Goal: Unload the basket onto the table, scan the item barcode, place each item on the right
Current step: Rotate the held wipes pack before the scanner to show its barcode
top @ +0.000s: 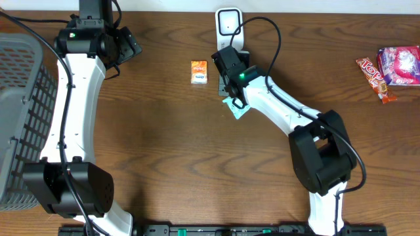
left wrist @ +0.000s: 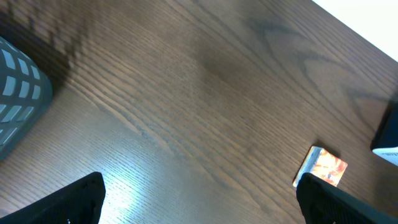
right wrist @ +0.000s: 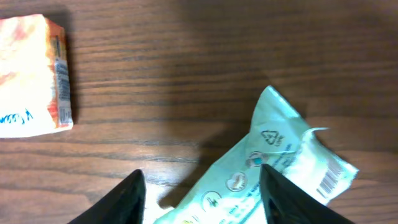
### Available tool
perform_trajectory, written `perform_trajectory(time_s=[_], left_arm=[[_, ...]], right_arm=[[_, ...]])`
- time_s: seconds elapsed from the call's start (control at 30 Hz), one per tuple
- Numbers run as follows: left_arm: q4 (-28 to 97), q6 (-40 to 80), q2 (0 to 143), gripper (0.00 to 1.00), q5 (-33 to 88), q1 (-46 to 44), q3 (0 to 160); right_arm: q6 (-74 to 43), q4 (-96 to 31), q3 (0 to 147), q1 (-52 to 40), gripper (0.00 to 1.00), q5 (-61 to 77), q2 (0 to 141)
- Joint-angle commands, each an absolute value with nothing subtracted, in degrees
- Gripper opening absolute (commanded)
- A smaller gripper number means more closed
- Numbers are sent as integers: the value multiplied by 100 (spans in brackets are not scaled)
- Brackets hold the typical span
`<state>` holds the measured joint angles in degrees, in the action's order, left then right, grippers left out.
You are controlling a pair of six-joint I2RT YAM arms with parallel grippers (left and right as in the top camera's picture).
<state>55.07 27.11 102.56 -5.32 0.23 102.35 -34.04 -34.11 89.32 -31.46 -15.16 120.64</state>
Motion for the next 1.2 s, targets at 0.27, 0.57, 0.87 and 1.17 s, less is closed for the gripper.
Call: perform_trajectory(time_s=[0.27,0.57,0.87,1.17], left_arm=[[5502,2683,10276,98,-628,25,10224],[5502,2683,10276,98,-628,25,10224],[5502,2683,10276,98,-628,25,10224],[5502,2683,10276,98,-628,25,10224]], right_arm=[[-3684,-3911,8978,-3273,54,-2047,12744],[-3616,-4692,9268,-3267,57,-2810,12685],[-3621,-6130,10663,-3232,64,-2840,12685],[-4023,-6770,10545,-3236,83,-2027,12689]])
